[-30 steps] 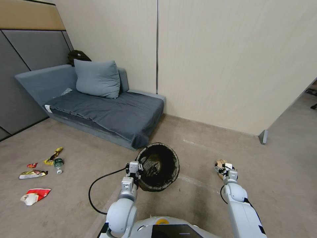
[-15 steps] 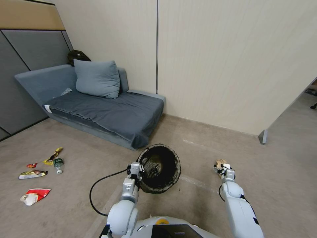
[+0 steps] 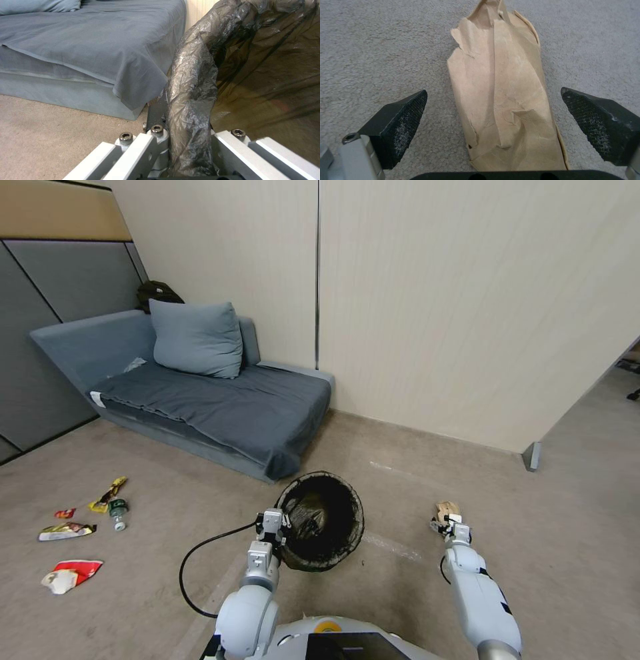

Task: Pick up the trash bin, then pick up the garbage from the floor and place it into the trash bin.

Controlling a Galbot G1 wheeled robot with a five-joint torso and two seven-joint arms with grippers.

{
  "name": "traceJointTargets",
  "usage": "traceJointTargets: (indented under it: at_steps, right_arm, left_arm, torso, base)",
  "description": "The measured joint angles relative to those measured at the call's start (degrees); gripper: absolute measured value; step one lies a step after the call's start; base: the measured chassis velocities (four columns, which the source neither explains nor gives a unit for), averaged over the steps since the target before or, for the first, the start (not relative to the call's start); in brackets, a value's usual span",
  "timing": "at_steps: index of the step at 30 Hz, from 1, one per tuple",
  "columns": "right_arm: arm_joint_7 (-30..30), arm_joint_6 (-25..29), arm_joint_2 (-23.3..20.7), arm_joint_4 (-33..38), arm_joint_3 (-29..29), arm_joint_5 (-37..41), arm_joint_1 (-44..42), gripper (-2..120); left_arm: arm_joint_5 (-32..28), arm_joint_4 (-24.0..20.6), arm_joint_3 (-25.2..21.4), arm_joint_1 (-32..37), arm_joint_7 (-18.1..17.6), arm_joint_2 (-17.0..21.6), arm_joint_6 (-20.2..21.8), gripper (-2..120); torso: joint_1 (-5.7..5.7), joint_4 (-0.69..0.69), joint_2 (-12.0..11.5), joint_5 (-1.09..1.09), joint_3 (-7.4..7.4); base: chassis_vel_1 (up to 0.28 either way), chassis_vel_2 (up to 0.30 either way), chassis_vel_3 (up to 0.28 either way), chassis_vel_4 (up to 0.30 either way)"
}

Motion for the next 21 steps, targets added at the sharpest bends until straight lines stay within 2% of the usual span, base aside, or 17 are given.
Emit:
traceJointTargets:
  at_steps: [3, 6, 7, 8, 11, 13, 15, 16, 19, 21]
  right_arm:
    - [0.0, -0.3, -0.1, -0.5, 0.0, 0.4, 0.4, 94]
    - [0.0, -0.3, -0.1, -0.8, 0.0, 0.5, 0.5, 81]
    - [0.0, -0.2, 0.0, -0.8, 0.0, 0.5, 0.5, 73]
    - [0.0, -0.2, 0.0, -0.8, 0.0, 0.5, 0.5, 73]
    - [0.0, -0.1, 0.4, -0.4, 0.1, 0.5, 0.2, 59]
    - [0.0, 0.0, 0.6, -0.3, 0.1, 0.5, 0.2, 56]
    - [0.1, 0.1, 0.8, -0.2, 0.2, 0.5, 0.0, 43]
    - [0.1, 0.1, 0.8, -0.2, 0.2, 0.5, 0.0, 43]
    - [0.2, 0.1, 1.0, 0.1, 0.2, 0.4, -0.1, 30]
    - [0.2, 0.1, 1.0, 0.1, 0.2, 0.4, -0.1, 28]
  left_arm:
    - [0.0, 0.0, 0.1, 0.1, 0.0, 0.1, 0.0, 1]
    - [0.0, -0.1, 0.1, 0.2, 0.0, 0.0, 0.0, 1]
    - [0.1, 0.0, 0.2, 0.3, 0.0, -0.1, -0.1, 1]
    - [0.1, 0.0, 0.2, 0.3, 0.0, -0.1, -0.1, 1]
    - [0.3, 0.3, 0.6, 0.3, 0.0, -0.2, -0.1, 1]
    - [0.4, 0.3, 0.7, 0.2, 0.0, -0.3, -0.2, 1]
    - [0.5, 0.3, 1.0, 0.2, 0.0, -0.3, -0.2, 1]
    - [0.5, 0.3, 1.0, 0.2, 0.0, -0.3, -0.2, 1]
    - [0.6, 0.4, 1.1, 0.2, 0.0, -0.4, -0.2, 1]
    - [0.6, 0.4, 1.1, 0.2, 0.0, -0.4, -0.2, 1]
  torso:
    - [0.00, 0.00, 0.0, -0.01, 0.00]
    - [0.00, 0.01, 0.0, 0.00, 0.00]
    - [0.00, 0.00, 0.0, -0.01, 0.00]
    - [0.00, 0.00, 0.0, -0.01, 0.00]
    - [0.00, 0.00, 0.0, -0.01, 0.00]
    - [0.00, 0.00, 0.0, -0.02, 0.00]
    - [0.00, 0.00, 0.0, -0.02, 0.00]
    - [0.00, 0.00, 0.0, -0.02, 0.00]
    - [0.00, 0.00, 0.0, 0.00, 0.00]
    - [0.00, 0.00, 0.0, 0.01, 0.00]
  base:
    - [0.000, 0.000, 0.000, 0.000]
    - [0.000, 0.000, 0.000, 0.000]
    - [0.000, 0.000, 0.000, 0.000]
    - [0.000, 0.000, 0.000, 0.000]
    - [0.000, 0.000, 0.000, 0.000]
    - [0.000, 0.000, 0.000, 0.000]
    - [0.000, 0.000, 0.000, 0.000]
    - [0.000, 0.000, 0.000, 0.000]
    - [0.000, 0.000, 0.000, 0.000]
    - [0.000, 0.000, 0.000, 0.000]
